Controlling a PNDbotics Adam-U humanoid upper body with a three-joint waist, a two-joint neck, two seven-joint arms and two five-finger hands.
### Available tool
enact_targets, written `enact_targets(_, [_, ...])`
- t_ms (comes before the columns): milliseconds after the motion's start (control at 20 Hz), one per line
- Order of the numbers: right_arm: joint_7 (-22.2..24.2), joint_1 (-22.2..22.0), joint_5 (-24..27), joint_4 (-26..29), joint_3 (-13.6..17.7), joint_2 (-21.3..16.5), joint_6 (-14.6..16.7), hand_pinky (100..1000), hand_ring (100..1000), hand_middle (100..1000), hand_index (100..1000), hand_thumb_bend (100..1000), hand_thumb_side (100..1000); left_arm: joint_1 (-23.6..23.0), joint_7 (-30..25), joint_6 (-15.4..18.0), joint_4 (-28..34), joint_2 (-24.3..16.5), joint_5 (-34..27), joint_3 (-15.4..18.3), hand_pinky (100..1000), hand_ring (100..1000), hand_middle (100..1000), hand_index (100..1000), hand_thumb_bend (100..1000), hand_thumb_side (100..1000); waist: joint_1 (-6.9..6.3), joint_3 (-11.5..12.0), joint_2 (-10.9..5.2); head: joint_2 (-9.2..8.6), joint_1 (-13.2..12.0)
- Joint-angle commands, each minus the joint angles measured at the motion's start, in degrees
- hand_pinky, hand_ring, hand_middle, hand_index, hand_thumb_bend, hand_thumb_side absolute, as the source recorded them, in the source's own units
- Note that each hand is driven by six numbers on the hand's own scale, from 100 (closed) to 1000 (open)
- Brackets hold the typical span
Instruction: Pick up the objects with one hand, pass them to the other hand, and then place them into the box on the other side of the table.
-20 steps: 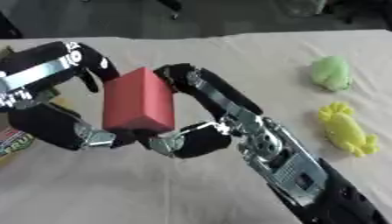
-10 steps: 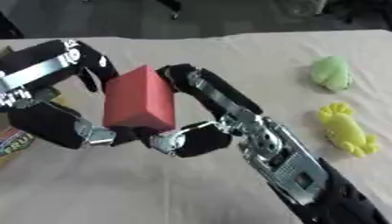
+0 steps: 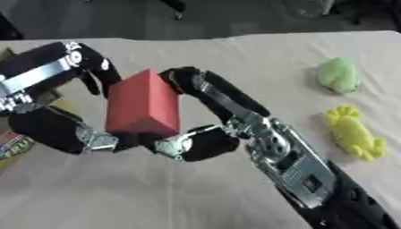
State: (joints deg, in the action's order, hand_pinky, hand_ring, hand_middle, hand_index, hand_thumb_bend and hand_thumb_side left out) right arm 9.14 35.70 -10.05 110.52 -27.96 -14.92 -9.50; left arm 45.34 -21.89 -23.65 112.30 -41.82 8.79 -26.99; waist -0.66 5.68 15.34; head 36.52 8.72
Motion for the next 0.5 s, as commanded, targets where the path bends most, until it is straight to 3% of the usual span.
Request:
enact_targets(50, [1.3, 0.5, 0.2, 1.7, -0.3, -0.1, 2.0, 795, 659, 636, 773, 455, 312, 0.4, 0.9, -0.3, -1.2, -2.3, 1.3, 1.7, 621, 640, 448, 390, 392, 231, -0.13, 0.0, -0.72, -0.9, -0.1])
enact_targets(500, [3.6, 0.2, 1.5, 1.3, 0.0, -0.2, 4.1, 804, 680, 666, 804, 447, 377, 0.2, 3.3, -1.0, -1.6, -2.2, 1.7, 2.1, 590, 609, 411, 370, 429, 187, -0.12, -0.1, -0.62, -1.2, -0.3])
